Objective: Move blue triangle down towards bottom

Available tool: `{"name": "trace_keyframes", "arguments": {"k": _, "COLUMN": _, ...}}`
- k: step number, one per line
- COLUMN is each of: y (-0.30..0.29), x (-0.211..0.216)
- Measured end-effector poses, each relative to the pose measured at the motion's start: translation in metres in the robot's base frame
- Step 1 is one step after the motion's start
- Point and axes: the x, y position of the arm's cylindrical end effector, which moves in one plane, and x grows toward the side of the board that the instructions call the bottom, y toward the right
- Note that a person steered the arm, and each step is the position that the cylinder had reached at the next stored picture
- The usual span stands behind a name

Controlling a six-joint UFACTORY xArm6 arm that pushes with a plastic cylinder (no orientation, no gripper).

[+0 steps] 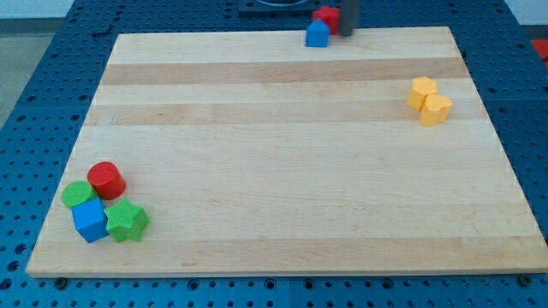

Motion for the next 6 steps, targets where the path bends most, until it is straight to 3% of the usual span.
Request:
{"name": "trace_keyframes", "arguments": {"k": 1, "y": -0.111, "x": 0.053}}
{"name": "trace_keyframes", "arguments": {"k": 2, "y": -0.16, "x": 0.087}}
{"name": "trace_keyframes", "arguments": {"k": 3, "y": -0.154, "x": 0.091}}
{"name": "trace_keyframes", "arguments": {"k": 4, "y": -0.107, "x": 0.084}}
{"name": "trace_keyframes", "arguments": {"k": 5, "y": -0.073, "x": 0.048}}
{"name": "trace_keyframes", "arguments": {"k": 6, "y": -0.104, "x": 0.005}}
